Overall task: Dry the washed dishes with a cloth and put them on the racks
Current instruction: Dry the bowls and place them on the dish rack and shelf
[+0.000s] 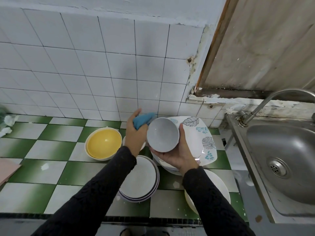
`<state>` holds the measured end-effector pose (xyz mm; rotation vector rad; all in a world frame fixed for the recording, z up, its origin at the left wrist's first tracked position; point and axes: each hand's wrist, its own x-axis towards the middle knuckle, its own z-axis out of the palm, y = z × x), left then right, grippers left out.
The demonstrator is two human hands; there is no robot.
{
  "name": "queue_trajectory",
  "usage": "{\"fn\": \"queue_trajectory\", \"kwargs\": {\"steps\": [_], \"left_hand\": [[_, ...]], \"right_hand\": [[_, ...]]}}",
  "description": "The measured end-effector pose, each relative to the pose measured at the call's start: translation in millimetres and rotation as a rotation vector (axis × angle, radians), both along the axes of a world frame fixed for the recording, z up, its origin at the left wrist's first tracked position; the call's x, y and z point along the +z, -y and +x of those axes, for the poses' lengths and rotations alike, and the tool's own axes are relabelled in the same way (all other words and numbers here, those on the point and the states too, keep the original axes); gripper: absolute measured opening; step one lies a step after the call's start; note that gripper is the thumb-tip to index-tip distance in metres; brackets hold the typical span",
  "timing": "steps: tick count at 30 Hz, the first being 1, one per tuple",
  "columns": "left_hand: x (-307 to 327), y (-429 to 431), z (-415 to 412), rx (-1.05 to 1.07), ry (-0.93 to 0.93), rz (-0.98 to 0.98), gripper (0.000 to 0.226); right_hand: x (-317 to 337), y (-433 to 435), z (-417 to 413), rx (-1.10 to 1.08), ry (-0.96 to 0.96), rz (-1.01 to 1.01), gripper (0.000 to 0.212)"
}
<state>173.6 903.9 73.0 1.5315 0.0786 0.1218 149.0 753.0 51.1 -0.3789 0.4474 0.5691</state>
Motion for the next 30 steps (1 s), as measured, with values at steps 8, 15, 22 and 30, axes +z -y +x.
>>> {"fn": "queue_trajectory", "kwargs": {"steps": [8,15,22,30], "left_hand": [[-24,32,-29,0.077,0.243,0.411,0.064],[-37,40,-43,-0.174,0.022,0.56,0.05],[-24,35,-45,-0.484,-0.139,0.463,0.024],[-4,29,-47,-0.436,-0.25,0.212,0.014]], "right_hand": [[2,-17,-6,0.026,-0.029,0.067,0.094],[4,-12,-7,-0.077,0.046,-0.177,0.054],[-13,13,-5,-0.055,0.024,-0.218,0.065],[-17,38,-22,-0.024,0.006,-0.144,0.077]]}}
